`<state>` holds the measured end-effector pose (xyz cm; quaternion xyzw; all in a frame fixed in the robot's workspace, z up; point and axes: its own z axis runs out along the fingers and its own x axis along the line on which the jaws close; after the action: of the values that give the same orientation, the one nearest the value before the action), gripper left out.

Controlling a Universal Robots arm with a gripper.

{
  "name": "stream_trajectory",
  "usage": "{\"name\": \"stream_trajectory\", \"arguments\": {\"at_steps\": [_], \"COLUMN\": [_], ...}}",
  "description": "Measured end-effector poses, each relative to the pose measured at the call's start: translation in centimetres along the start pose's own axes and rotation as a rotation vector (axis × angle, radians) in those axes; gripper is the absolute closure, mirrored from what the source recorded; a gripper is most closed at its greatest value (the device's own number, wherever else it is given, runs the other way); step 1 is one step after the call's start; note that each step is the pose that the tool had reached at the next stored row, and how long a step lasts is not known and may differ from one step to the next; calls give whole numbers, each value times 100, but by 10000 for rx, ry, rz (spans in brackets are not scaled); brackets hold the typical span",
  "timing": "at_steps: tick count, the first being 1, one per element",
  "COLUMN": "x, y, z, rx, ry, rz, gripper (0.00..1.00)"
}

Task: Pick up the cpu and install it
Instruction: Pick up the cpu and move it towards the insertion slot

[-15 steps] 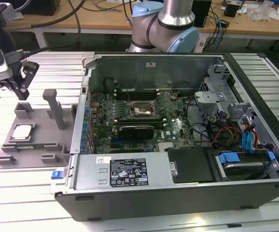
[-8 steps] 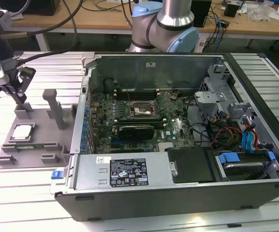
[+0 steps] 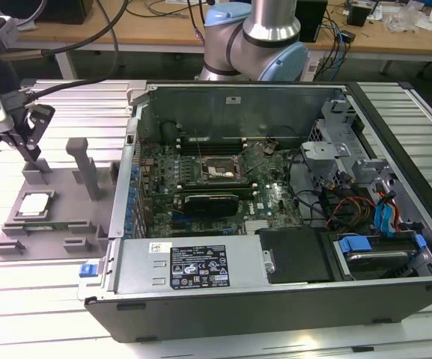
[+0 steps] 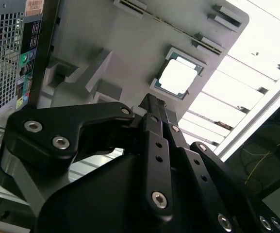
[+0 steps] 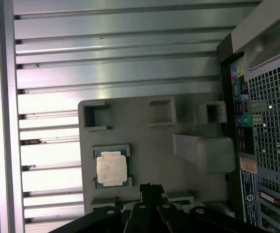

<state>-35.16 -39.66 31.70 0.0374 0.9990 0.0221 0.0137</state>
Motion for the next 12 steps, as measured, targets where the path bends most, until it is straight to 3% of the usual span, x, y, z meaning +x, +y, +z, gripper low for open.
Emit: {"name": "stream_trajectory", "arguments": {"at_steps": [8,12], "x": [2,60], "y": [-1,-5], "z": [5,20], "rx": [-2,1], "ry": [-2,1], "rz": [0,1], "gripper": [89,89]}}
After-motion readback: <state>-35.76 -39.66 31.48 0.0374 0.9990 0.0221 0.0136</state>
